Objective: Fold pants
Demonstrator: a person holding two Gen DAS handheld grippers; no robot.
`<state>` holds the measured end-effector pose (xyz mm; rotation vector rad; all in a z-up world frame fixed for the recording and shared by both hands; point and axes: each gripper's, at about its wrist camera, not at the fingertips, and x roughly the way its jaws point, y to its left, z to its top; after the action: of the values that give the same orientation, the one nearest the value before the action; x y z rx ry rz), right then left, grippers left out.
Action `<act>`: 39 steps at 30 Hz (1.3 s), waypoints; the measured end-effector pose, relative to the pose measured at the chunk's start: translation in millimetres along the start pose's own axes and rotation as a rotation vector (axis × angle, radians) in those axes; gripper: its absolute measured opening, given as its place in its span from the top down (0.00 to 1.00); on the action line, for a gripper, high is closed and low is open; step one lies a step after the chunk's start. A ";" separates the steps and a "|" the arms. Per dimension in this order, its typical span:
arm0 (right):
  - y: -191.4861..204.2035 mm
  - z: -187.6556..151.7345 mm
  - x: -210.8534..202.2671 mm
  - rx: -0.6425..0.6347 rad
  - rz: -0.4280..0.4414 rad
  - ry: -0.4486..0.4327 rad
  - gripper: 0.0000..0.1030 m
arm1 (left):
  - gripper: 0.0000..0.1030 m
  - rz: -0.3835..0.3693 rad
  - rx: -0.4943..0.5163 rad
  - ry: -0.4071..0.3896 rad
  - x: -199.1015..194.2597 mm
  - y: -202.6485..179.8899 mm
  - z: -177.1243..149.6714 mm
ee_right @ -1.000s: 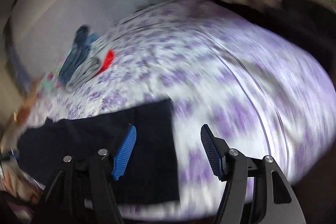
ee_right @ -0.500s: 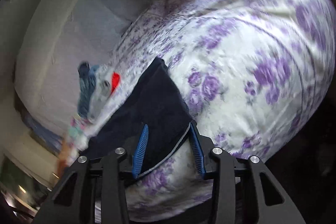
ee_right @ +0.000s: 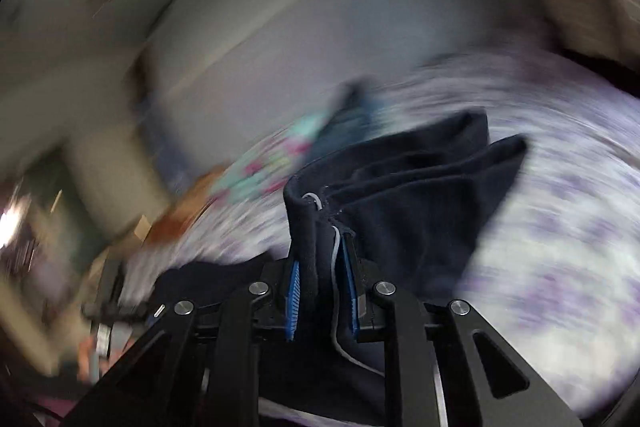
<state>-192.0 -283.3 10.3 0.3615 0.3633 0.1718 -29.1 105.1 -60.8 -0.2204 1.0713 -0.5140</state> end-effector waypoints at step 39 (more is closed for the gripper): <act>94.6 -92.4 164.4 -0.380 0.146 0.510 0.84 | 0.07 -0.066 -0.026 -0.073 -11.1 19.1 -21.7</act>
<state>-84.7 -129.7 -86.8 -0.0400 0.7930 0.4723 -46.7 128.7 -70.3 -0.2962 1.0026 -0.5476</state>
